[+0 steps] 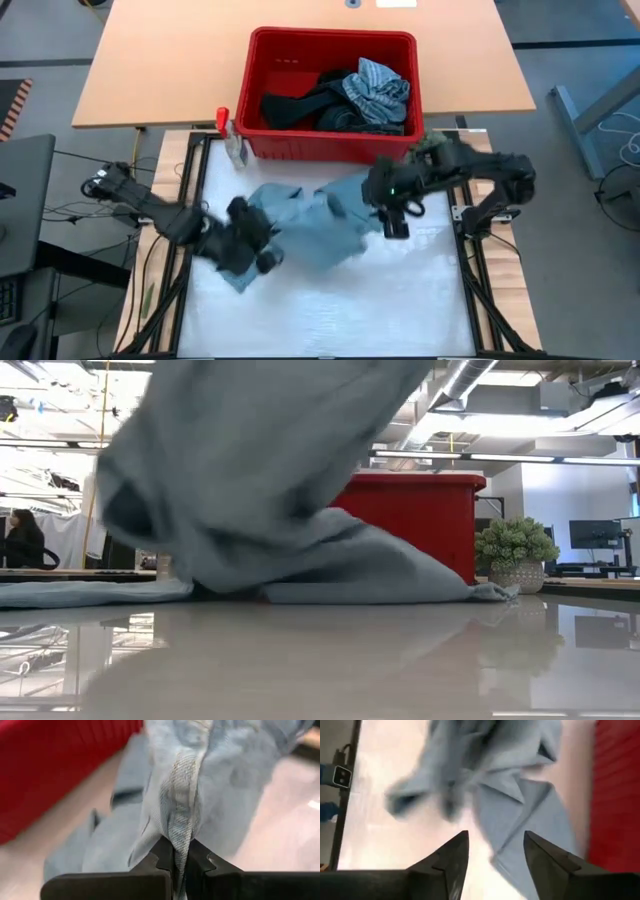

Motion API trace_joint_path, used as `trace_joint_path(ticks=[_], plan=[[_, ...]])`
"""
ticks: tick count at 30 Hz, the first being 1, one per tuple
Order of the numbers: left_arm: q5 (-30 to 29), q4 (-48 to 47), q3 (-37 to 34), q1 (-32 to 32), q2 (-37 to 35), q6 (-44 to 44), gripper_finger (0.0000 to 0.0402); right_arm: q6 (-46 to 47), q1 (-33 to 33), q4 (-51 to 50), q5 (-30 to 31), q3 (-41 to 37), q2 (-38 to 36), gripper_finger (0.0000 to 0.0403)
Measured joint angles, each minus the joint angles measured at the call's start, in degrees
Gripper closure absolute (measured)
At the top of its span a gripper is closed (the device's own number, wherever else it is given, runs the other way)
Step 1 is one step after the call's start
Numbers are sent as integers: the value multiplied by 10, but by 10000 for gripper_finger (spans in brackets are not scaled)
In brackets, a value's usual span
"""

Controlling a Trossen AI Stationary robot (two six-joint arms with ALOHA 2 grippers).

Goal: Fold laundry
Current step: Fold the blue pants from the red laundry bin

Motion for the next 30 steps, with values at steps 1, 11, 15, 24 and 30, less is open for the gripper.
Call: trace_joint_path(ticks=[1, 11, 15, 24, 30], plan=[[-12, 3, -17, -23, 0, -8, 401, 1, 9, 48, -7, -55, -21, 184], [-125, 77, -201, -151, 1, -167, 401, 31, 63, 586, -37, -446, -123, 184], [-125, 144, -212, -141, 1, -140, 401, 25, 74, 647, -32, -493, -91, 184], [-93, 163, -204, -92, -49, -97, 401, 24, 82, 715, -39, -497, 8, 184], [-87, 162, -204, -80, -122, -78, 401, 46, 109, 751, -42, -497, 46, 184]])
